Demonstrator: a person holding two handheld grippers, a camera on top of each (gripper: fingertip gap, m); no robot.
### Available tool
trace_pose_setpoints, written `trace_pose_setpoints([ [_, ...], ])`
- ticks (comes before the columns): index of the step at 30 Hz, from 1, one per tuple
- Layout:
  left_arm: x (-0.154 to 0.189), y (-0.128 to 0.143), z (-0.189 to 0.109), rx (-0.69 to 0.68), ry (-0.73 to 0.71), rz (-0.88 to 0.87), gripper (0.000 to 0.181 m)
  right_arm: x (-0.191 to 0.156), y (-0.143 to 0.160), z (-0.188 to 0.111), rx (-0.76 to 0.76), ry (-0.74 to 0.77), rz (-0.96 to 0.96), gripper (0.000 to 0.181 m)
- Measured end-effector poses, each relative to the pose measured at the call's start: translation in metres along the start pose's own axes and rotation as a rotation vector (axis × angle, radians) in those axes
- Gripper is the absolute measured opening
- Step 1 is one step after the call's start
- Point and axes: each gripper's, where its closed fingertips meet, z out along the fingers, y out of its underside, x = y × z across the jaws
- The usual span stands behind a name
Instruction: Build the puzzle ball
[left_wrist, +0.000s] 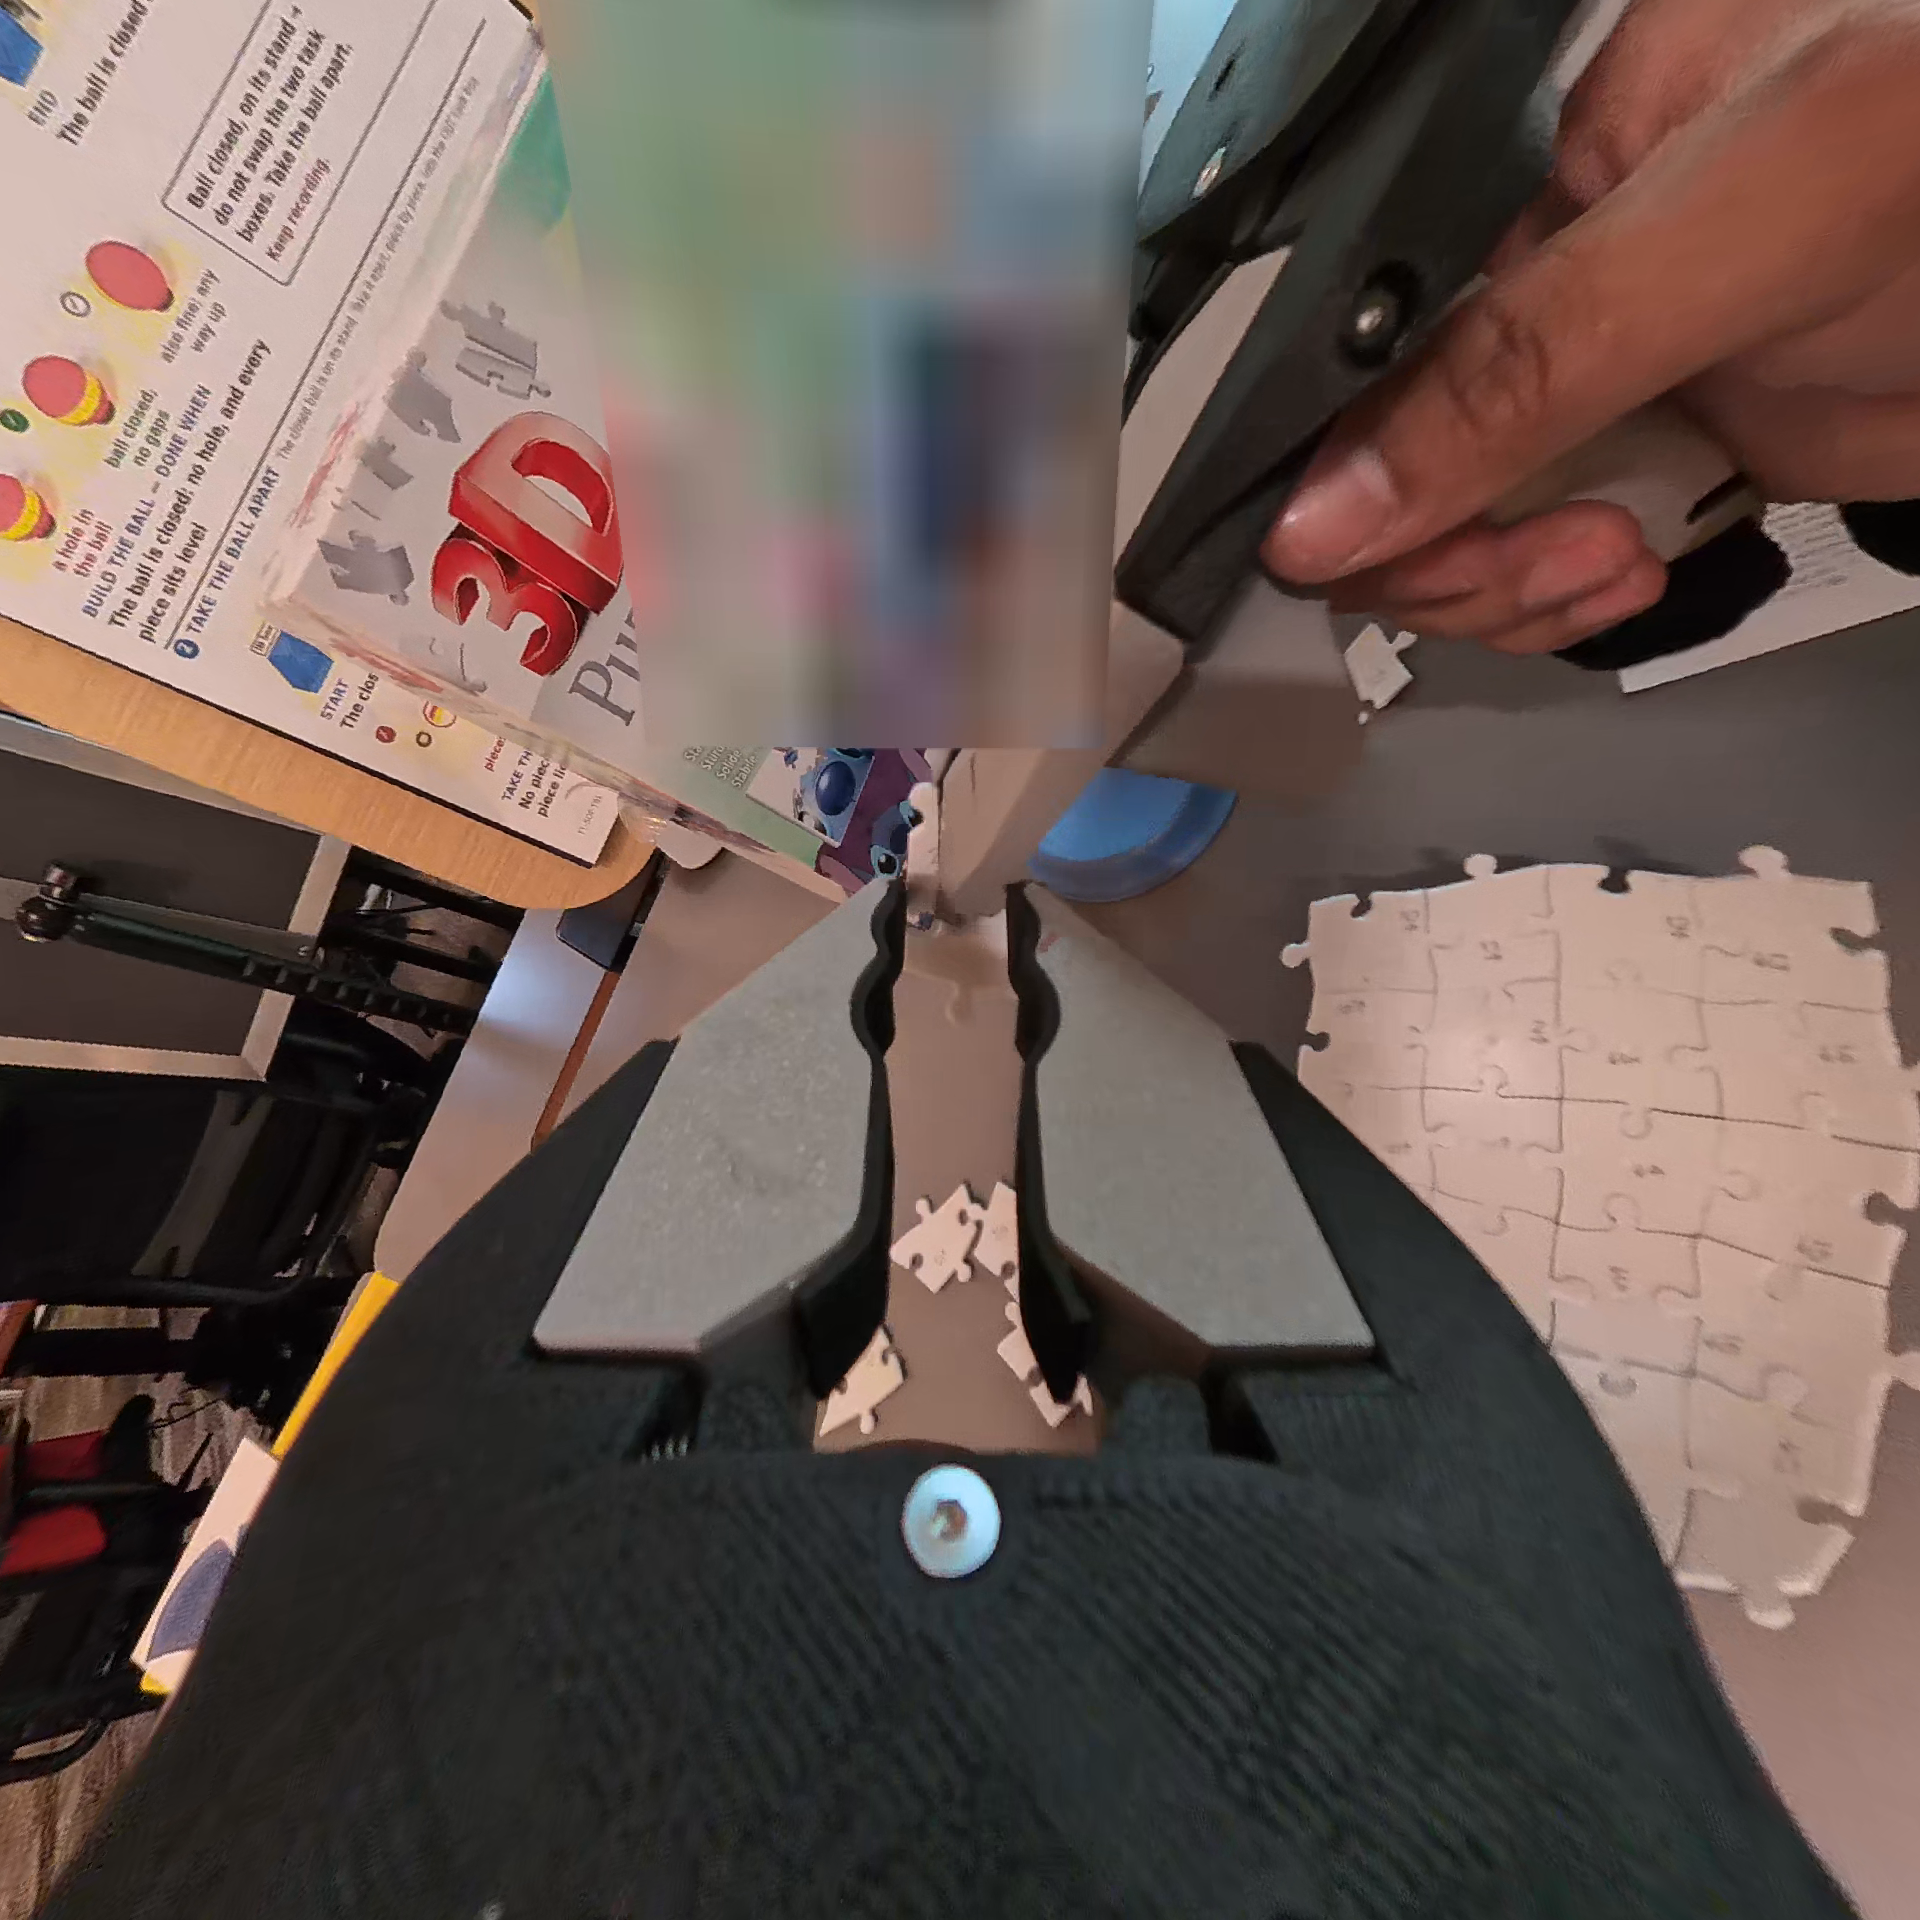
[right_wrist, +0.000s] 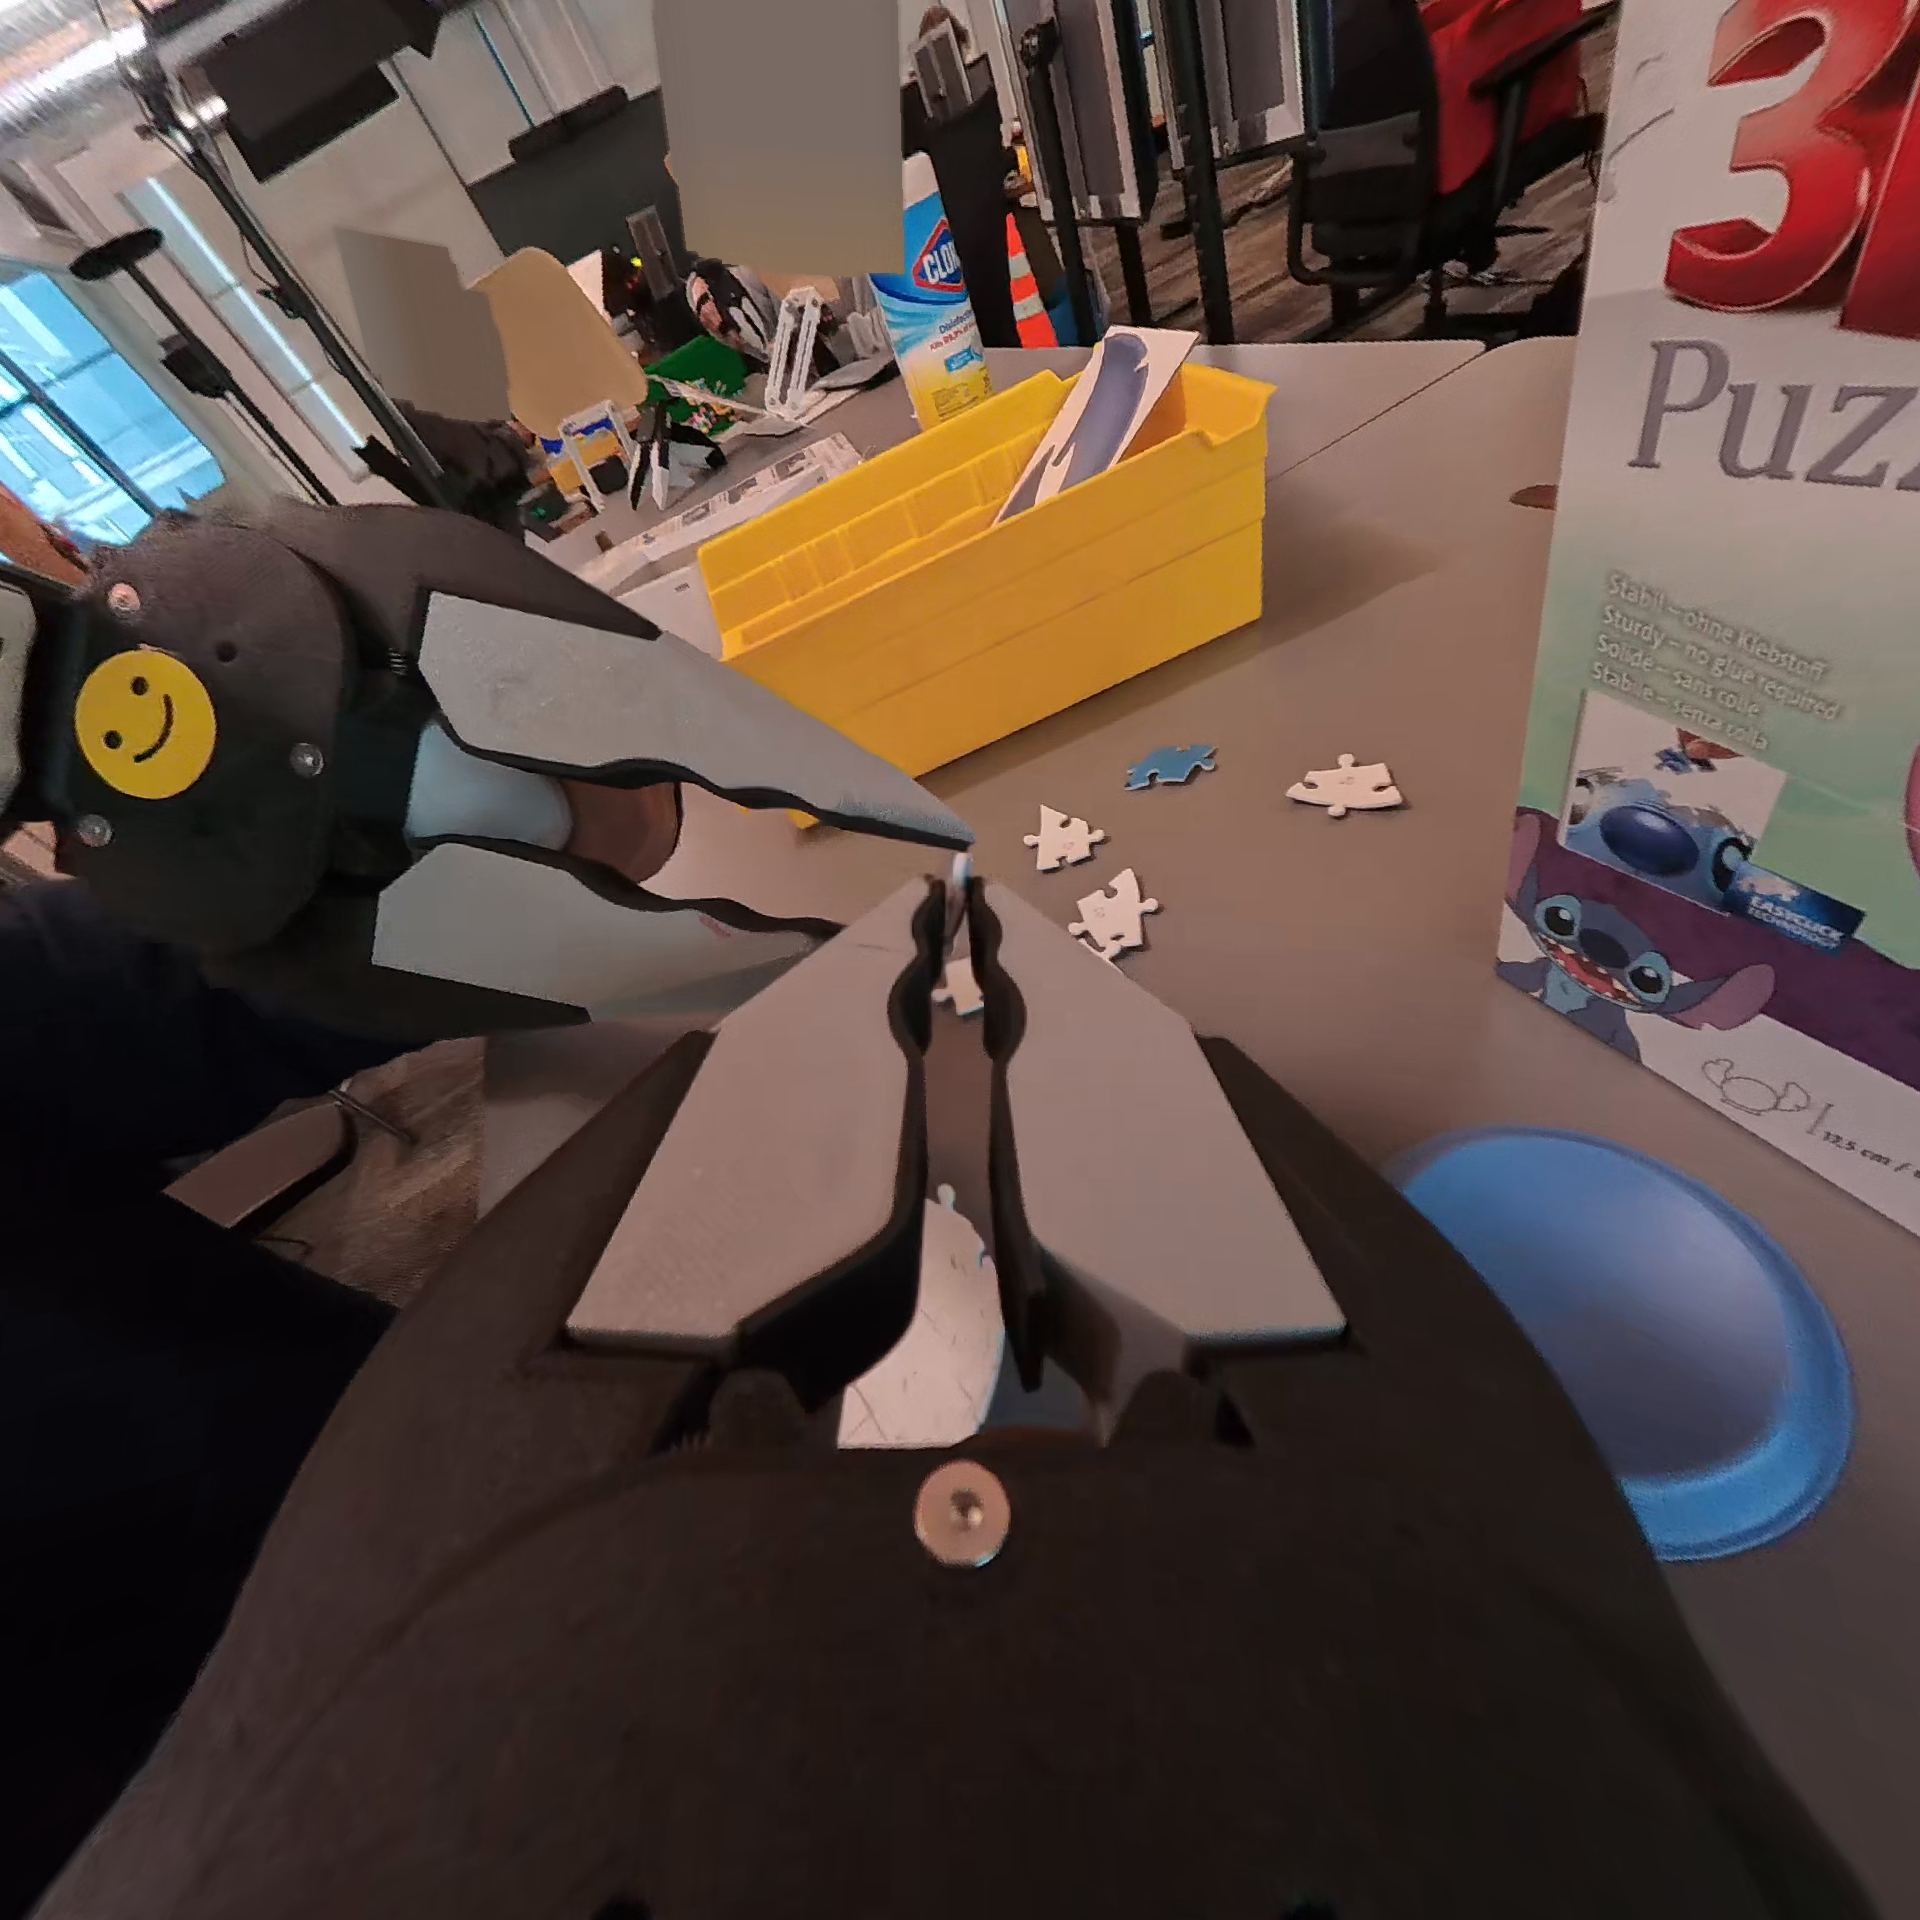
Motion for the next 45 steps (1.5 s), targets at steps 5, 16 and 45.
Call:
trace_pose_setpoints([
  [5, 0.003, -0.003, 0.004, 0.027, 0.023, -0.039, 0.015, 0.004, 0.002, -0.004, -0.005, 0.015, -0.016, 0.0],
  [16, -0.009, 0.029, -0.015, -0.077, 0.106, -0.278, 0.037, 0.006, 0.004, -0.015, -0.023, 0.019, -0.098, 0.0],
  [45, 0.082, 0.093, -0.023, -0.218, 0.633, -0.706, 0.008, -0.029, 0.072, 0.008, -0.367, -0.381, -0.363, 0.0],
])
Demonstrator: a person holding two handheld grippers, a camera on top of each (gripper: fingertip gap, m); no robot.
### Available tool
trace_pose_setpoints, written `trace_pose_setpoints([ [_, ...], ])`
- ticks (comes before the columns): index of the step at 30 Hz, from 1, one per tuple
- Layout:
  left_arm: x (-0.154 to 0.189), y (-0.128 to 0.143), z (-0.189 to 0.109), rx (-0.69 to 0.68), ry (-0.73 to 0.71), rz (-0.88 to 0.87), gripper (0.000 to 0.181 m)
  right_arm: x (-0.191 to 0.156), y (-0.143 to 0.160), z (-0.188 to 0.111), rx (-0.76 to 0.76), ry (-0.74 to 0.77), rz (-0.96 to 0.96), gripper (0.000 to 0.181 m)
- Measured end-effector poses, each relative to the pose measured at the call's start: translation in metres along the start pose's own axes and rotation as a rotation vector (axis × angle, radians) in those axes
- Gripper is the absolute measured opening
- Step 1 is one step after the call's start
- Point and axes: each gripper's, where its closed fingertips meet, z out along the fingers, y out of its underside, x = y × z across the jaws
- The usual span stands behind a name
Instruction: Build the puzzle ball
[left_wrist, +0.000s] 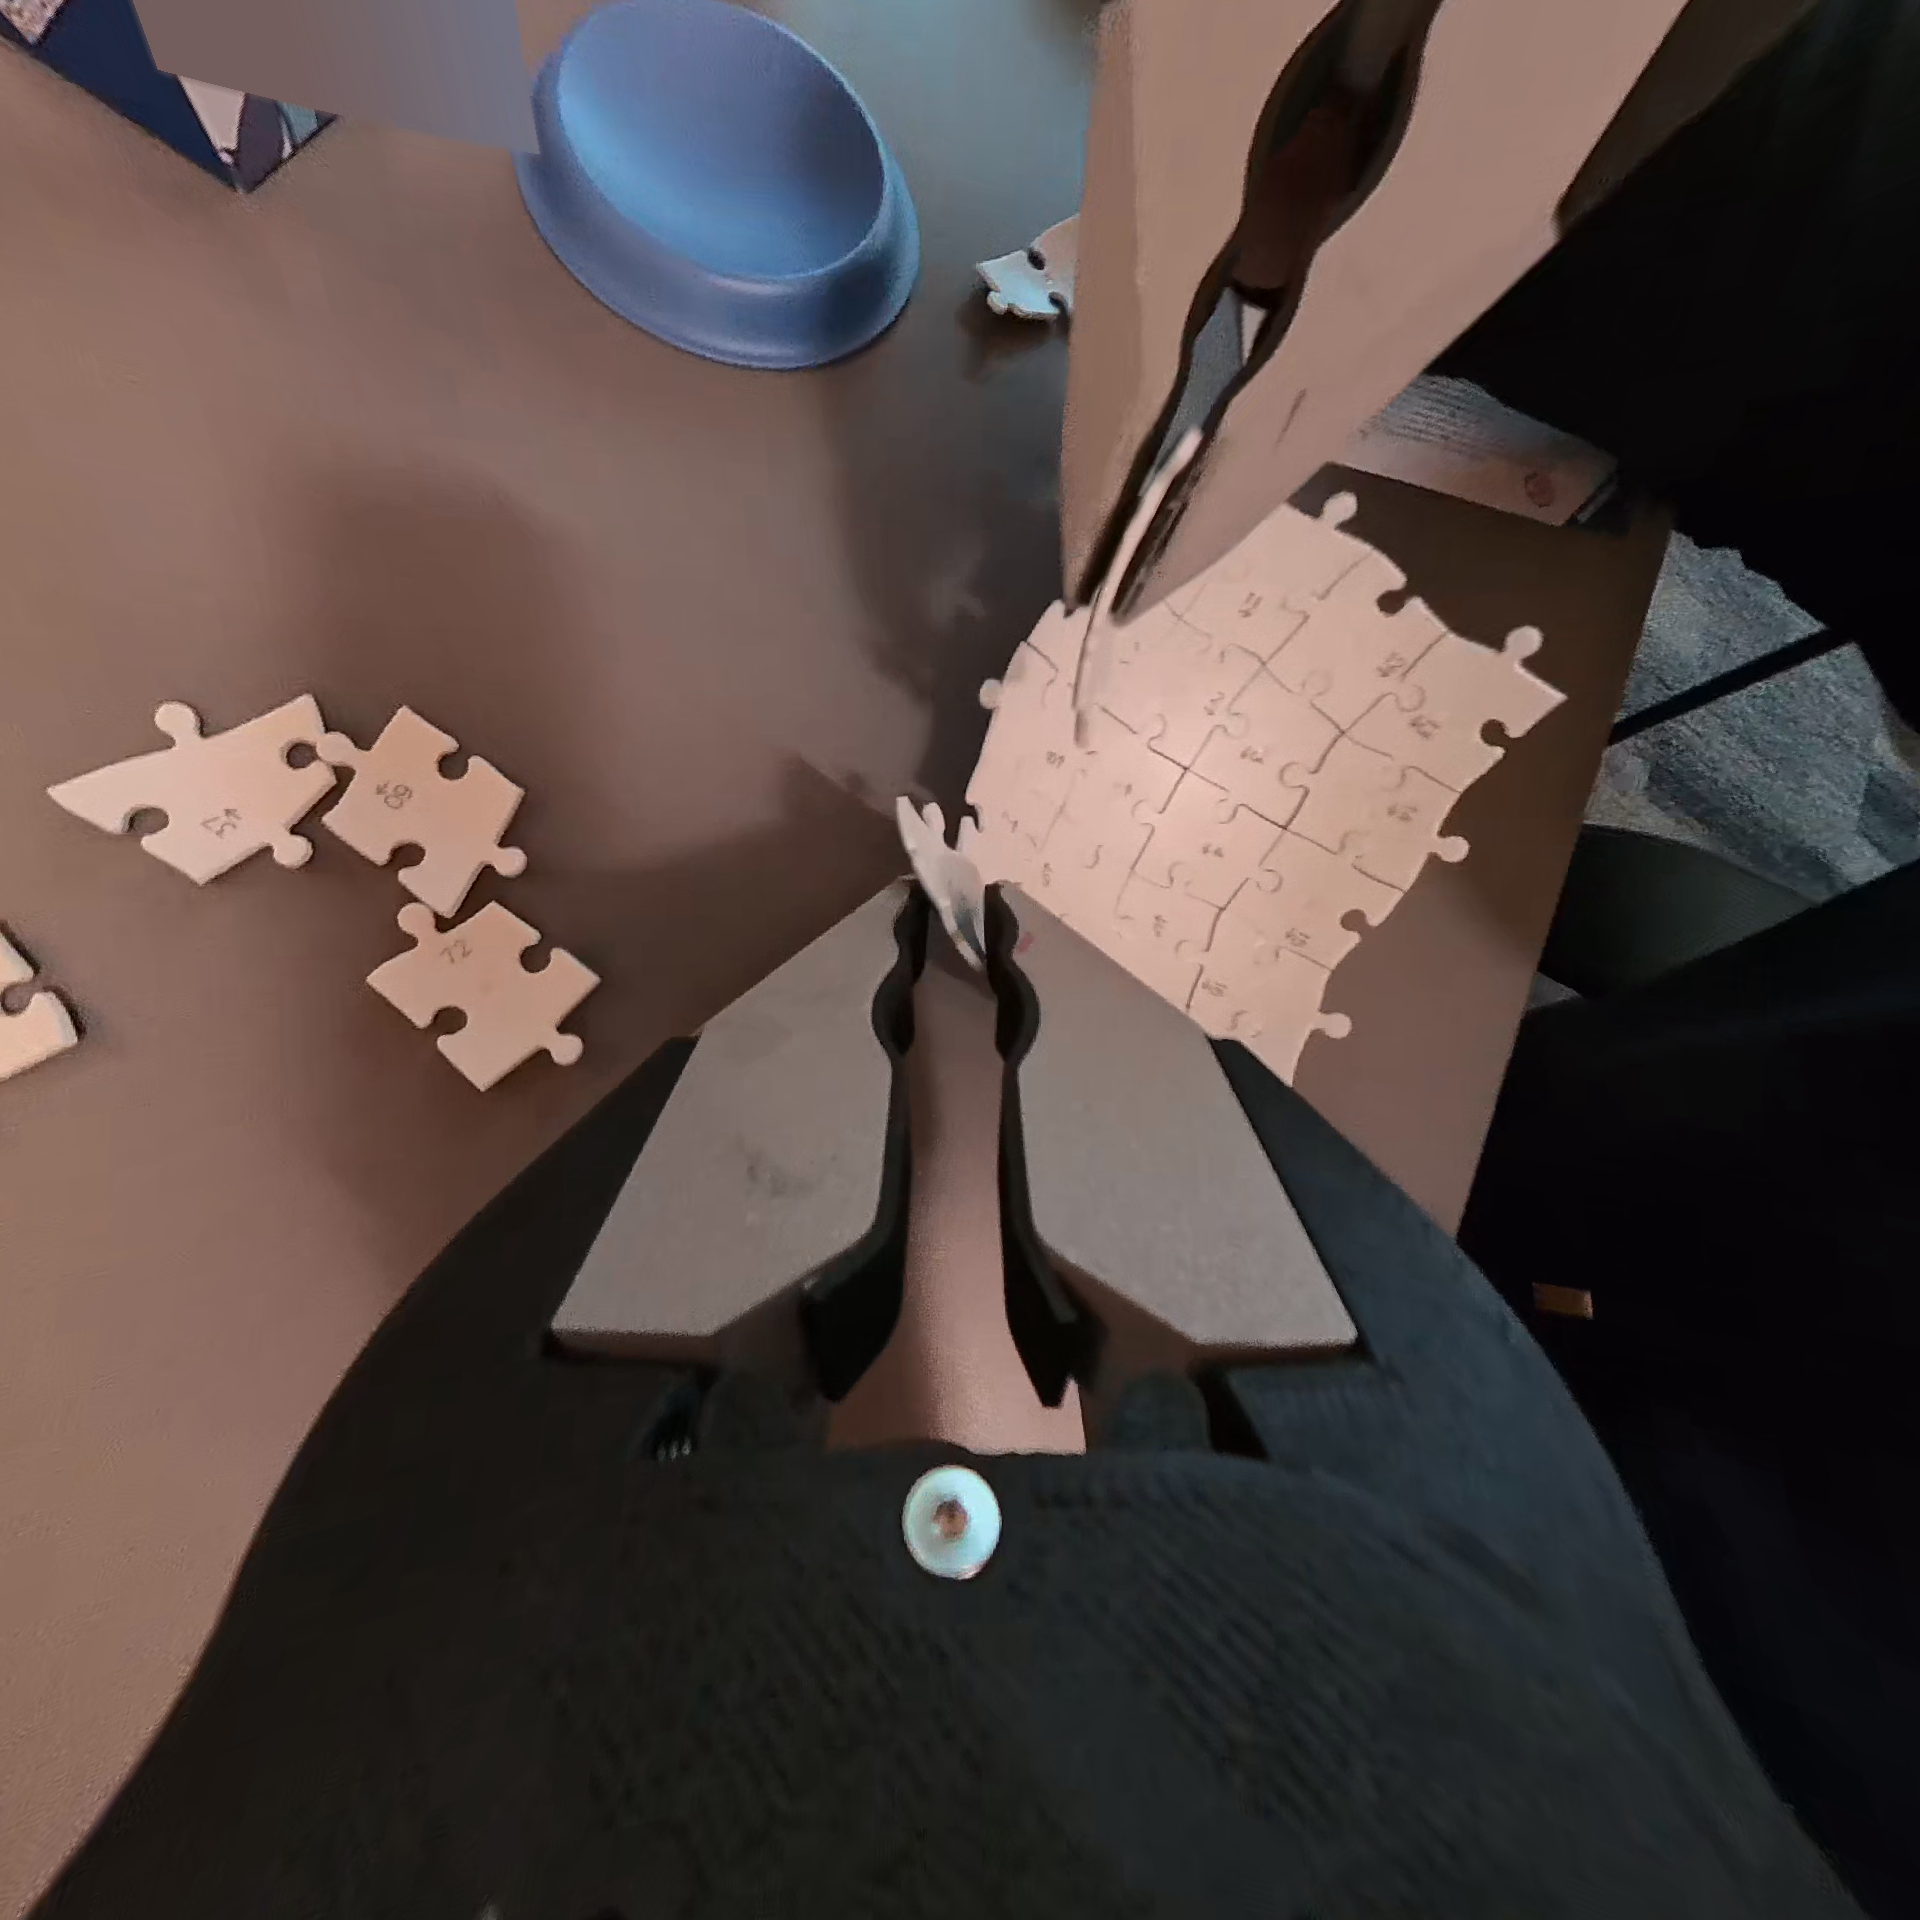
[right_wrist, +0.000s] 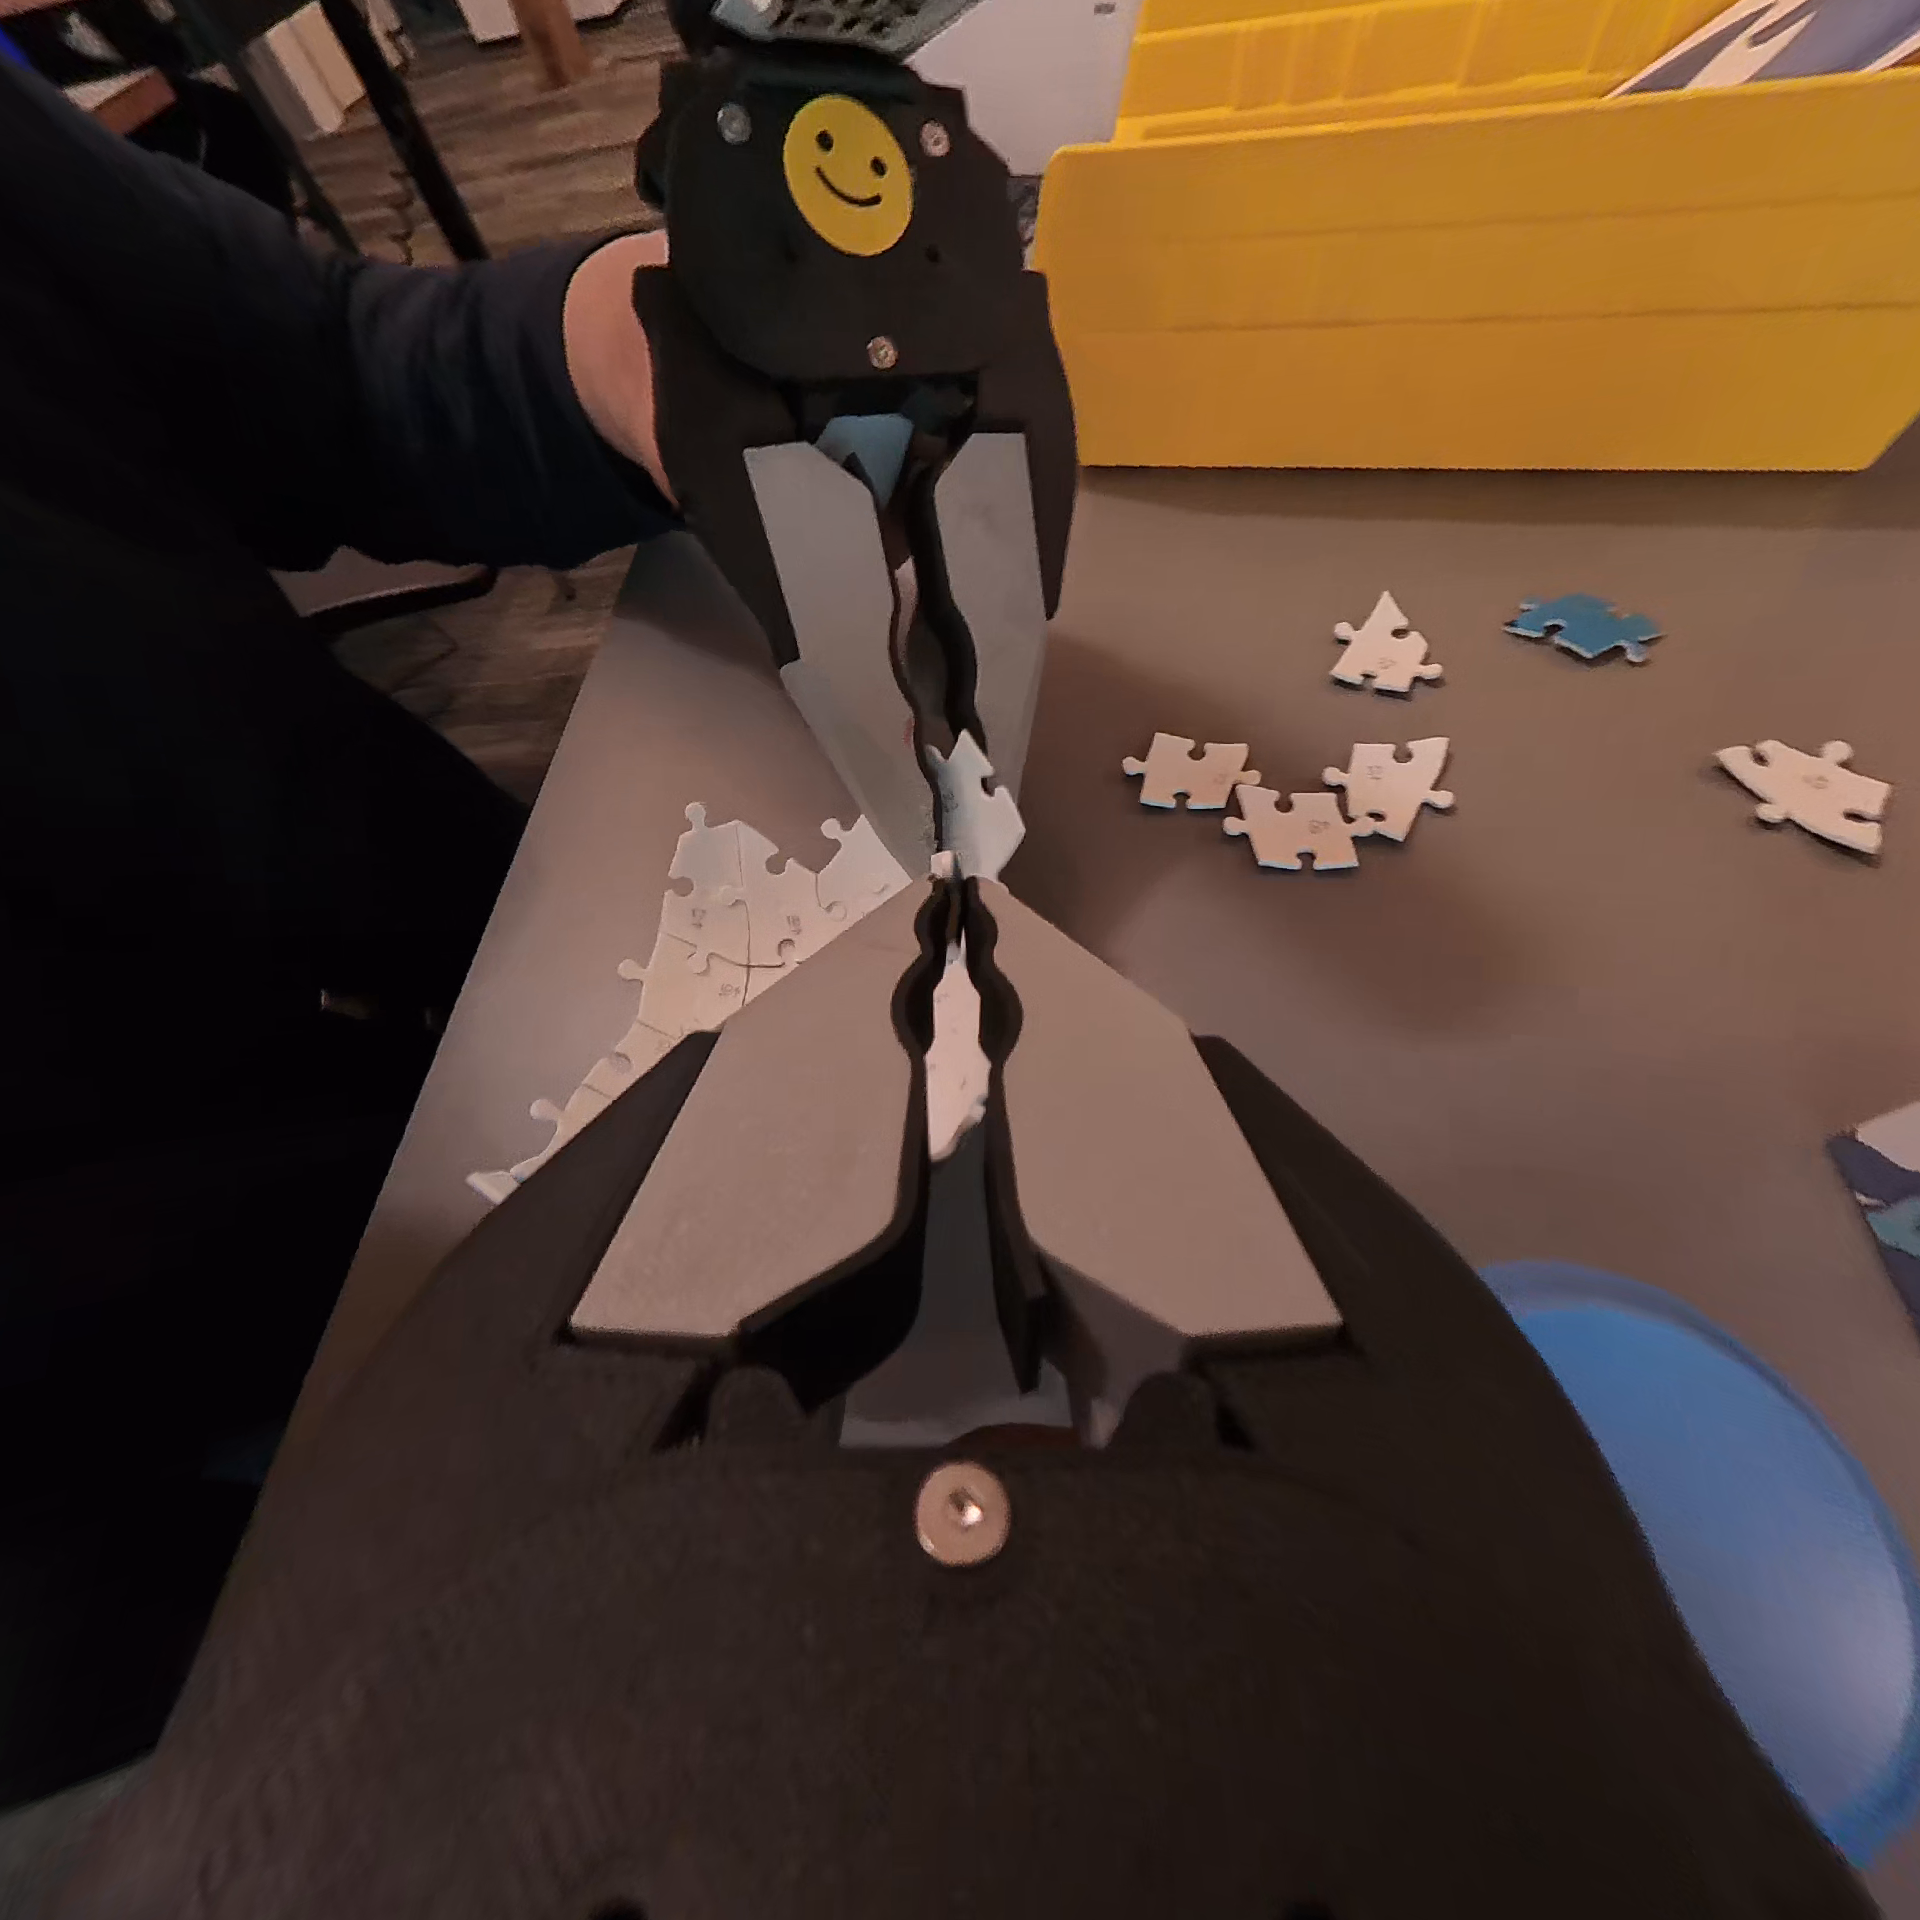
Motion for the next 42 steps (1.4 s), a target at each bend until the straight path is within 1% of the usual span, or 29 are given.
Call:
trace_pose_setpoints([
  [5, -0.001, -0.001, 0.003, -0.037, 0.037, 0.054, 0.01, 0.002, 0.004, 0.008, -0.056, -0.065, -0.027, 0.0],
  [10, 0.0, -0.003, 0.005, -0.054, 0.112, 0.116, 0.01, 0.002, 0.004, 0.006, -0.13, -0.128, -0.081, 0.0],
  [15, -0.002, -0.001, 0.012, -0.09, 0.127, 0.162, 0.01, 0.004, 0.001, 0.008, -0.196, -0.201, -0.083, 0.0],
  [19, 0.0, -0.002, 0.015, -0.084, 0.153, 0.165, 0.01, 0.011, 0.013, 0.014, -0.258, -0.204, -0.06, 0.0],
  [24, -0.001, -0.004, 0.019, -0.073, 0.152, 0.177, 0.011, 0.012, 0.021, 0.015, -0.287, -0.222, -0.029, 0.0],
  [29, -0.002, -0.003, 0.022, -0.068, 0.152, 0.181, 0.013, 0.011, 0.033, 0.016, -0.352, -0.23, -0.016, 0.0],
  [42, 0.002, -0.005, 0.025, -0.058, 0.148, 0.218, 0.014, 0.01, 0.043, 0.015, -0.416, -0.24, 0.058, 0.0],
])
